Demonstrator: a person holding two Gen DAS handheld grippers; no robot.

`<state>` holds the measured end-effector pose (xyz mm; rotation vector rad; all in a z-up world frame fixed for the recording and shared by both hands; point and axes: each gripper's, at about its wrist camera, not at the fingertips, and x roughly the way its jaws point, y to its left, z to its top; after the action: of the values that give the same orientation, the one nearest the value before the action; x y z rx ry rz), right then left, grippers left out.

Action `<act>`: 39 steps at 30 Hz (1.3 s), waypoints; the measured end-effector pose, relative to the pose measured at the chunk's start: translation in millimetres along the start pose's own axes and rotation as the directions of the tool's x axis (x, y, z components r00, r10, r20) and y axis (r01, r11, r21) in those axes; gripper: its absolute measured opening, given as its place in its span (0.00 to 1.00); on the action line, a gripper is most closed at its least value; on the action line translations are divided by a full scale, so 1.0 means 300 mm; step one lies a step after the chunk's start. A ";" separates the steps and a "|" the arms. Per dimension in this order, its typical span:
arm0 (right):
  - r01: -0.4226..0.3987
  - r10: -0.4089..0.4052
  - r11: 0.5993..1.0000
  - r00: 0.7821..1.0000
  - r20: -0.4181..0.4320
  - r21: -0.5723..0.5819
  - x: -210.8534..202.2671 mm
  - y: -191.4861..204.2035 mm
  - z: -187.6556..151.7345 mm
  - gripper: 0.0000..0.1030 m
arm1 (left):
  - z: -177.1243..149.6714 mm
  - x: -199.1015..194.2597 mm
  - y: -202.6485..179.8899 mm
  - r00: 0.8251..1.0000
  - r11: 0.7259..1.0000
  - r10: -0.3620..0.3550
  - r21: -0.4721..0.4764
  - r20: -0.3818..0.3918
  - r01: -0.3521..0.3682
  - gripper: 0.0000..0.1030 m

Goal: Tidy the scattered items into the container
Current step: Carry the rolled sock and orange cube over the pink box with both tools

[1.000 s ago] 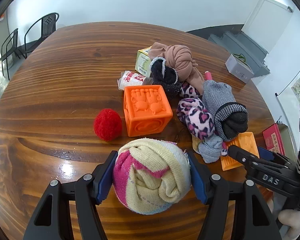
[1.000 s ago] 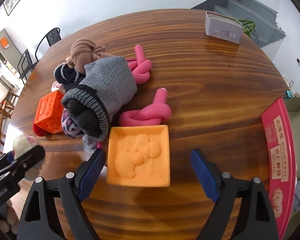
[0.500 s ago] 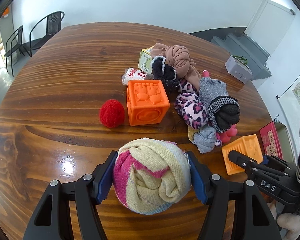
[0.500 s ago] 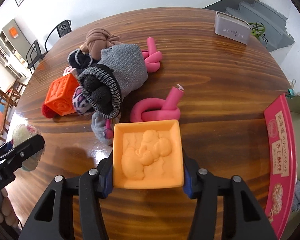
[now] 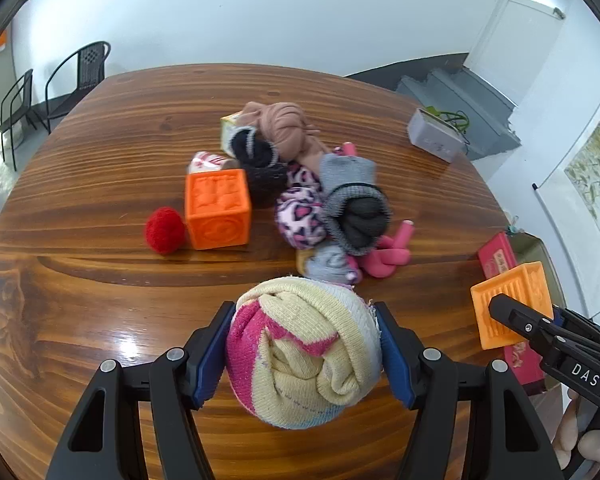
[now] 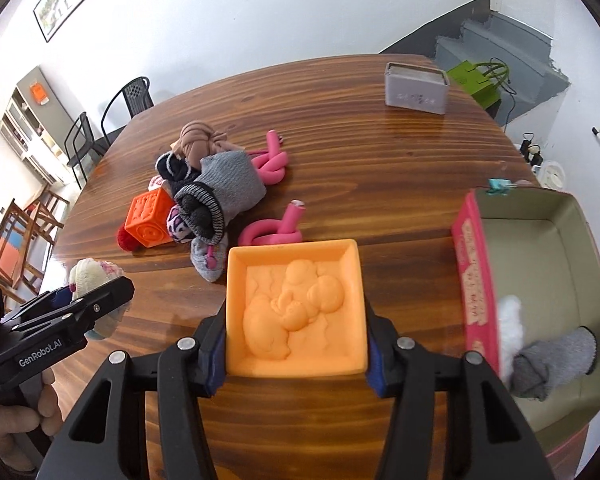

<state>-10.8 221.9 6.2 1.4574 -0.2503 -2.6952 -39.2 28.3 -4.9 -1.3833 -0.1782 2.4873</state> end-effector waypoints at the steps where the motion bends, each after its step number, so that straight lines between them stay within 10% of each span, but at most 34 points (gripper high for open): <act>1: 0.005 -0.005 1.000 1.000 0.007 0.005 -0.015 -0.020 -0.002 0.56 | -0.003 -0.003 -0.017 1.000 1.000 -0.004 0.005 0.001 0.004 0.66; 22: 0.125 -0.141 0.982 0.985 0.103 0.144 -0.237 -0.545 -0.012 0.56 | -0.052 0.003 -0.478 0.996 0.991 -0.085 0.108 0.026 0.082 0.66; 39: 0.140 -0.144 0.989 0.986 0.081 0.056 -0.097 -0.683 0.128 0.56 | -0.064 0.027 -0.637 0.997 0.992 -0.077 0.106 0.028 0.074 0.66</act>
<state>-23.2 431.7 15.0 1.4278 -0.2287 -2.8879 9.2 211.8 25.2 -1.2720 -0.1023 2.4209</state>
